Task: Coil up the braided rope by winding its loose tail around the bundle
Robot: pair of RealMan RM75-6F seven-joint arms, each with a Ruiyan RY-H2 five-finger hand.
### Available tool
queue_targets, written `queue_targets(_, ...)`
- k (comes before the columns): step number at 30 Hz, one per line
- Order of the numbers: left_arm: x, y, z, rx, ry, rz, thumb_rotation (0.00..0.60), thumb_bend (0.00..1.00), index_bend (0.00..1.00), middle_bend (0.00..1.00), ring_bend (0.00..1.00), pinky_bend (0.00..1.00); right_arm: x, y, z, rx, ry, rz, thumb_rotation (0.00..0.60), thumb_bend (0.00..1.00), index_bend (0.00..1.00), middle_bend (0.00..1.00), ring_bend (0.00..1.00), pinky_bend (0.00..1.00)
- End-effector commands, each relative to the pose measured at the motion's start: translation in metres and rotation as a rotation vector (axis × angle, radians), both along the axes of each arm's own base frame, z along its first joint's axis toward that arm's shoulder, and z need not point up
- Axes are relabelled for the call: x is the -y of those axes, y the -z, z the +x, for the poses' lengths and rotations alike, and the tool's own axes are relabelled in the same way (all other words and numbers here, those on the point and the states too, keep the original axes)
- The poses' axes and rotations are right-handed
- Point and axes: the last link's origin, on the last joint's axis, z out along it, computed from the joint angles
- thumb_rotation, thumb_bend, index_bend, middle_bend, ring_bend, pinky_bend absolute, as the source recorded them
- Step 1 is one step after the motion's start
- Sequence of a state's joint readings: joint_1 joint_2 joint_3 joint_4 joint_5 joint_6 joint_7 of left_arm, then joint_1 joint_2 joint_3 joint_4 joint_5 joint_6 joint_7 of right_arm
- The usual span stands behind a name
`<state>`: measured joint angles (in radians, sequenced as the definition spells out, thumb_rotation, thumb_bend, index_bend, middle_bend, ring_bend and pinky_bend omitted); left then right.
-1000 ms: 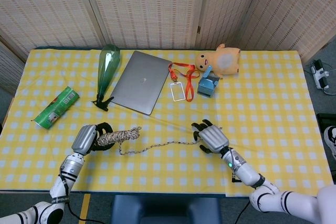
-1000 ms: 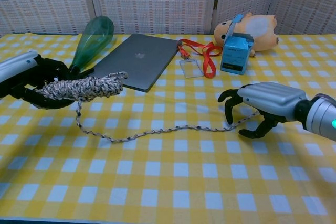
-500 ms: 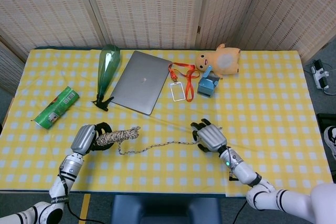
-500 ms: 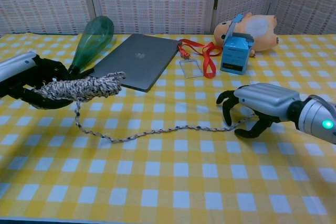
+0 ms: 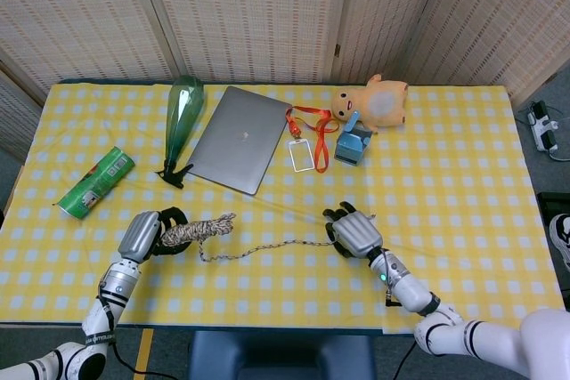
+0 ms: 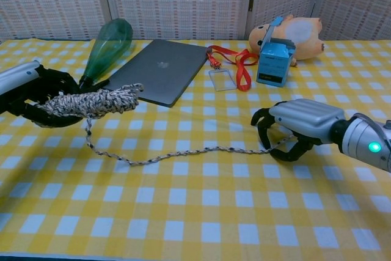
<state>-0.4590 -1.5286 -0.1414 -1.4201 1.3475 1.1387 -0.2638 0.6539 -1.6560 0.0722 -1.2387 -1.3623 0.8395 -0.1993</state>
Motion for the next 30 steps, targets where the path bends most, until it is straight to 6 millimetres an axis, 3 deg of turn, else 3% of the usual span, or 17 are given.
queue_targets(1,0.000,0.000,-0.001,0.000,-0.002,-0.001,0.600,0.68,0.83,0.74,0.68,0.79,0.000,0.001,0.000,-0.001,0.000,-0.001,0.600,0.48,0.57,0.23,0.26,0.12)
queue_targets(13,-0.002,-0.005,0.001,0.026,0.000,0.013,0.600,0.68,0.83,0.74,0.68,0.79,-0.001,-0.001,0.002,0.018,-0.006,-0.030,0.600,0.50,0.64,0.28,0.29,0.12)
queue_targets(19,-0.007,-0.009,0.007,0.055,-0.003,0.016,0.600,0.68,0.84,0.74,0.68,0.79,-0.008,-0.015,0.007,0.074,-0.041,-0.069,0.600,0.52,0.66,0.30,0.29,0.12)
queue_targets(25,-0.018,-0.013,0.027,0.061,-0.002,0.011,0.600,0.68,0.84,0.74,0.68,0.79,-0.023,-0.048,0.038,0.174,-0.207,-0.111,0.600,0.52,0.68,0.30,0.29,0.12)
queue_targets(30,-0.028,-0.008,0.050,0.064,-0.028,-0.043,0.600,0.69,0.84,0.74,0.68,0.79,-0.032,-0.071,0.085,0.238,-0.381,-0.133,0.600,0.52,0.68,0.29,0.27,0.12)
